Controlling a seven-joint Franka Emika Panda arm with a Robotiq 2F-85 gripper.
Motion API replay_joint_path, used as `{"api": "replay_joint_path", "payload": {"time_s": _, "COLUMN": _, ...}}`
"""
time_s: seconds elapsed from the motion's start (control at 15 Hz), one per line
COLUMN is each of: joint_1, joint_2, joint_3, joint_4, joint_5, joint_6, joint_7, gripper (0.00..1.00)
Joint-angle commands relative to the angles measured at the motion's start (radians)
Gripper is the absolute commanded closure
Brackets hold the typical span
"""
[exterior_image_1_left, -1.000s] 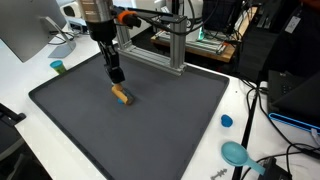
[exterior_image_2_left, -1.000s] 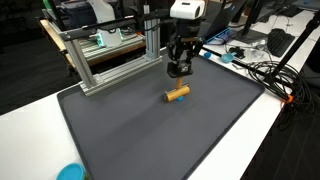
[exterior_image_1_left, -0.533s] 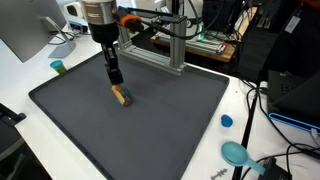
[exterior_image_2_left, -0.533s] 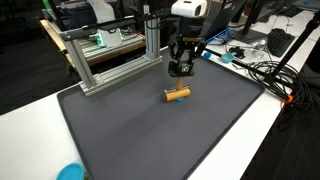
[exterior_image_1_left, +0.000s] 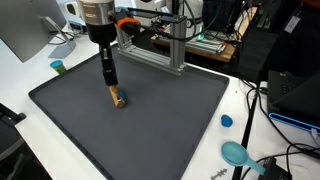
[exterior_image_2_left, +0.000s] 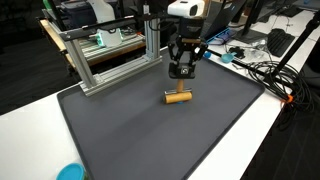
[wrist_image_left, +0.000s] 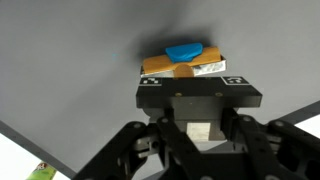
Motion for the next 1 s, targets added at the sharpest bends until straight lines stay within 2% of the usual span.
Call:
{"api": "replay_joint_path", "payload": {"time_s": 0.0, "joint_1": 0.001, "joint_2": 0.076, "joint_3": -0.029, "joint_4": 0.026, "joint_5": -0.053, "joint_6": 0.031, "joint_7": 0.059, "gripper": 0.79}}
{"api": "replay_joint_path", "payload": {"time_s": 0.33, "joint_1": -0.011, "joint_2": 0.081, "joint_3": -0.016, "joint_4": 0.031, "joint_5": -0.040, "joint_6": 0.007, "joint_7": 0.007, "gripper": 0.79}}
{"api": "replay_joint_path", "payload": {"time_s": 0.67, "joint_1": -0.038, "joint_2": 0.017, "joint_3": 0.030, "joint_4": -0.026, "joint_5": -0.002, "joint_6": 0.002, "joint_7": -0.199, "gripper": 0.79}}
{"api": "replay_joint_path", "payload": {"time_s": 0.93, "joint_1": -0.046, "joint_2": -0.037, "joint_3": 0.039, "joint_4": -0.082, "joint_5": 0.001, "joint_6": 0.011, "joint_7": -0.340, "gripper": 0.79}}
